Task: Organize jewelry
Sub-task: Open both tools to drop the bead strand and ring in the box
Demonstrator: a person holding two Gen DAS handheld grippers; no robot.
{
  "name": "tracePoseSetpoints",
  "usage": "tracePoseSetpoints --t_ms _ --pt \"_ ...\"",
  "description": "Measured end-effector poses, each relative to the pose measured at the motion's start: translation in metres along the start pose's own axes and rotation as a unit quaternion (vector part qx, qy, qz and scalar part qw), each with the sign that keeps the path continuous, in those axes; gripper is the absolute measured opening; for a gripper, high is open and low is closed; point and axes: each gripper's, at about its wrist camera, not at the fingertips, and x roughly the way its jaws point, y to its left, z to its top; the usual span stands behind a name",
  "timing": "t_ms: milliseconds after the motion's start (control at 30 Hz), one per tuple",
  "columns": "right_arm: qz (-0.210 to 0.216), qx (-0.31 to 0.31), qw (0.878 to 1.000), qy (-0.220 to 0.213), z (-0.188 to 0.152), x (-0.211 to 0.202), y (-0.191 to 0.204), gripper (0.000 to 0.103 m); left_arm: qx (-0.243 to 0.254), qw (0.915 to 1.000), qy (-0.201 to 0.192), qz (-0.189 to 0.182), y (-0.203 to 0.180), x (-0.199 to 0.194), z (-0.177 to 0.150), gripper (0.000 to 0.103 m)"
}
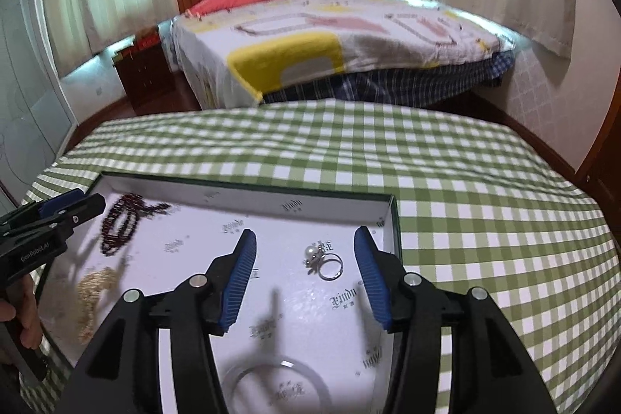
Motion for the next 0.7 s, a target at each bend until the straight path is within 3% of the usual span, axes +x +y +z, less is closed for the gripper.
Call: tracePoseSetpoints --t_ms 367,700 --pt "-0.003 -0.014 0.998 -0.066 -0.031 -0.076 0.021 0.053 0.022 0.9968 -0.077 0.002 -0.006 -0.09 -0.036 0.057" --pt "-0.004 -0.003 0.998 -0.062 -0.09 -0.112 0.031 0.053 0.017 0.9948 -0.1 0.007 0.001 -0.148 -0.09 0.057"
